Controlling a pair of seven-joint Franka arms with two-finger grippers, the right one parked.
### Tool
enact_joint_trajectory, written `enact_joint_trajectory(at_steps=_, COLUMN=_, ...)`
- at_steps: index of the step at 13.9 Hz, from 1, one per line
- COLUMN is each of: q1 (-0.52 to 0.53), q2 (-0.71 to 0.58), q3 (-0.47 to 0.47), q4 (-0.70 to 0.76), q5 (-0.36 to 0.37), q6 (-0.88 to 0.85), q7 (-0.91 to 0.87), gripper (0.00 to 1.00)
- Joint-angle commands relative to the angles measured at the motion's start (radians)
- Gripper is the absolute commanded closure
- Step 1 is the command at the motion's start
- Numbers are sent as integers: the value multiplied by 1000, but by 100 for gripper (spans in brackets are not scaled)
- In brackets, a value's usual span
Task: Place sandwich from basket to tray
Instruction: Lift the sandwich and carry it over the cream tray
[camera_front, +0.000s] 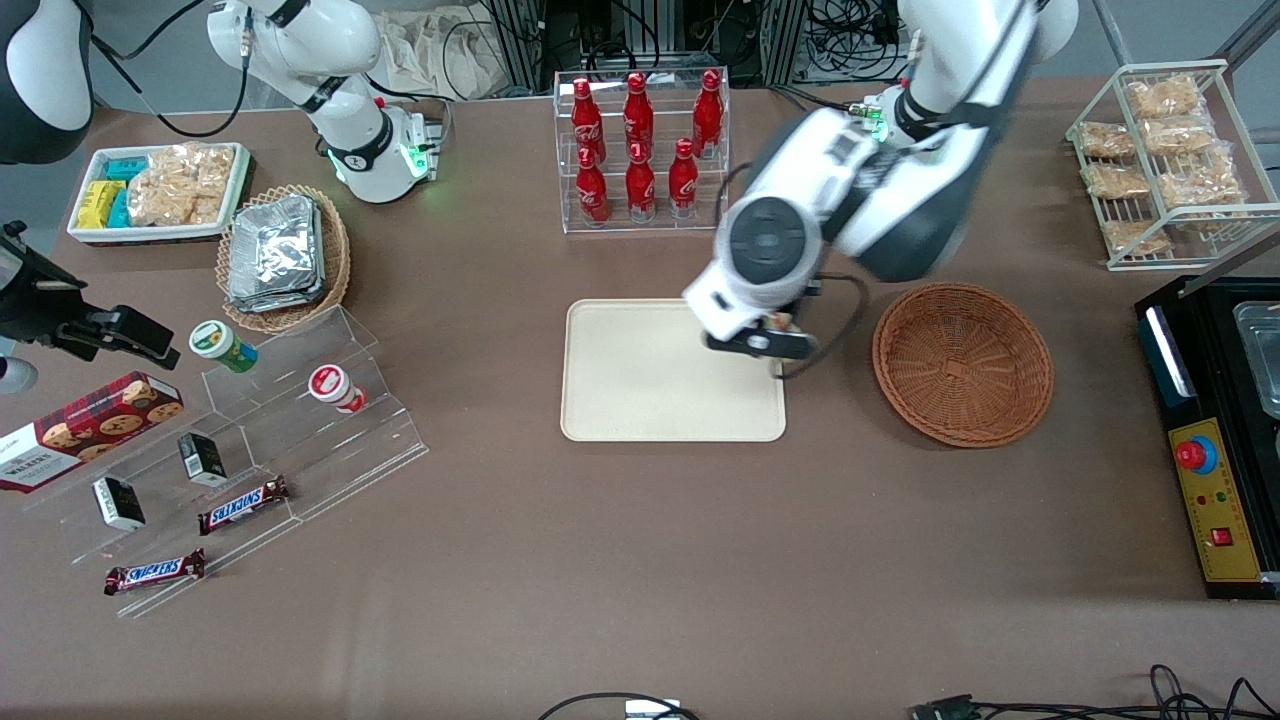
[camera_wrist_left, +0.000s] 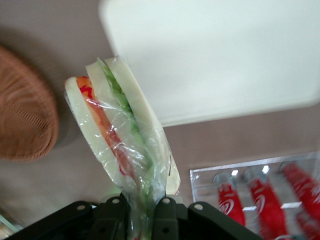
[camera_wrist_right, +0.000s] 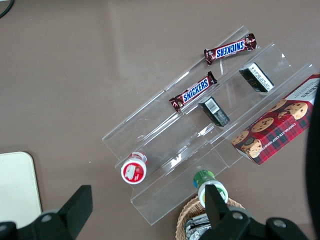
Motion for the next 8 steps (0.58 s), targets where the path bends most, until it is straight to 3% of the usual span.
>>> enact_joint_trajectory(at_steps=1, q1=-52, q2=68, q3=15, q4=-13, q5=100, q6=44, q7=220, gripper=100)
enact_joint_trajectory(at_steps=3, q1=-62, q2=73, q3=15, q4=-110, q5=174, q6=141, q7=300, gripper=100)
enact_joint_trajectory(at_steps=8, q1=-48, q2=78, q3=18, q4=-205, q5=164, q6=275, q7=296, gripper=100)
